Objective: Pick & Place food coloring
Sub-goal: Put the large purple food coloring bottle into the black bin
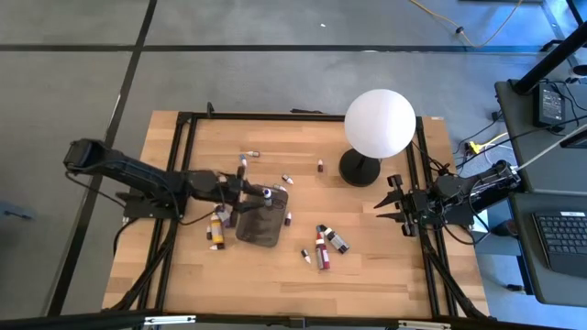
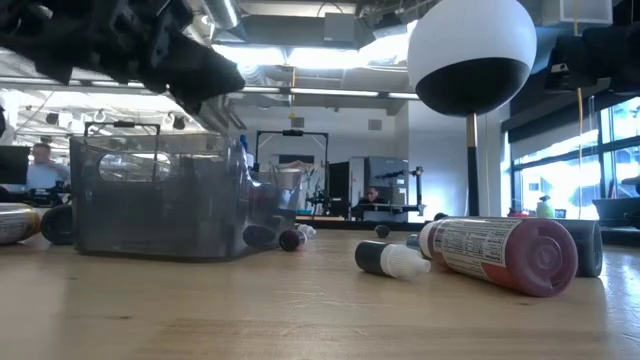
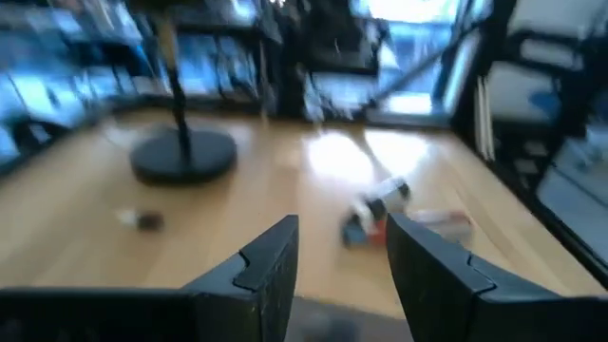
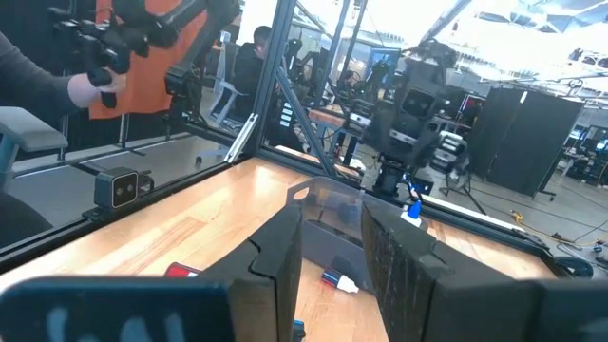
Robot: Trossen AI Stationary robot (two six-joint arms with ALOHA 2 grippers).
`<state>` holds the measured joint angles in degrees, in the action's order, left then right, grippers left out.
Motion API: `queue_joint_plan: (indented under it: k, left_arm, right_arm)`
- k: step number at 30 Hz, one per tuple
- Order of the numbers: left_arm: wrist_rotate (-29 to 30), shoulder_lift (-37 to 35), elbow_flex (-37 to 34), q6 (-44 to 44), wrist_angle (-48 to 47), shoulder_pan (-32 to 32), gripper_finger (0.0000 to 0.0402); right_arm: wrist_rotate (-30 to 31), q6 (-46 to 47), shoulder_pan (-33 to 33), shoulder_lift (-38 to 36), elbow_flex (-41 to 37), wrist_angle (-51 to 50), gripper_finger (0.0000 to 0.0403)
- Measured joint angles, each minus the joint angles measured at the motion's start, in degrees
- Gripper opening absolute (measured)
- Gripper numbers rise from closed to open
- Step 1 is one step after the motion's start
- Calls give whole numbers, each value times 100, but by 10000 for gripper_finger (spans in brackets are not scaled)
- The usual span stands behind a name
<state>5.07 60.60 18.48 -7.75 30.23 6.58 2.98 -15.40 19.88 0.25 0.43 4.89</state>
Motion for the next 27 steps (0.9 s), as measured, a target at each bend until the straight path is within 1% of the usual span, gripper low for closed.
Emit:
queue_joint_plan:
  k: [2,4,7,10,12,13,14,16,19,21,22,25,27]
  left_arm:
    - [173,-9,461,-353,-1277,152,157]
    - [488,-7,955,-748,-2444,283,159]
    - [1091,-11,1642,-1192,-3789,458,159]
    - [1494,-77,2317,-1767,-5007,582,157]
    - [1719,-135,2729,-2645,-5821,626,157]
    - [1877,-174,2883,-3300,-6282,631,158]
    - [2035,-207,3000,-3908,-6678,631,158]
    - [2273,-256,3138,-4836,-7358,629,159]
    - [2236,-272,3130,-6020,-8487,631,158]
    - [2217,-231,3112,-6779,-9049,631,156]
    - [2278,-216,3063,-7078,-9151,642,155]
    - [2470,-212,2832,-7429,-9132,651,156]
    - [2446,-210,2706,-7784,-9027,651,158]
  right_arm:
    - [0,10,0,-2,0,0,114]
    - [1,12,0,-1,0,0,114]
    - [0,2,0,-2,0,-2,114]
    - [2,-7,2,-2,0,-2,114]
    - [0,-7,0,0,-2,0,114]
    - [0,11,0,-2,0,0,114]
    - [0,66,1,-2,0,-4,114]
    - [-1,356,1,-2,0,-36,114]
    - [0,795,0,0,0,-110,114]
    - [0,916,0,0,0,-107,114]
    - [12,908,0,0,0,-105,114]
    - [179,728,0,-1,0,-37,114]
    - [340,737,1,-1,0,-39,114]
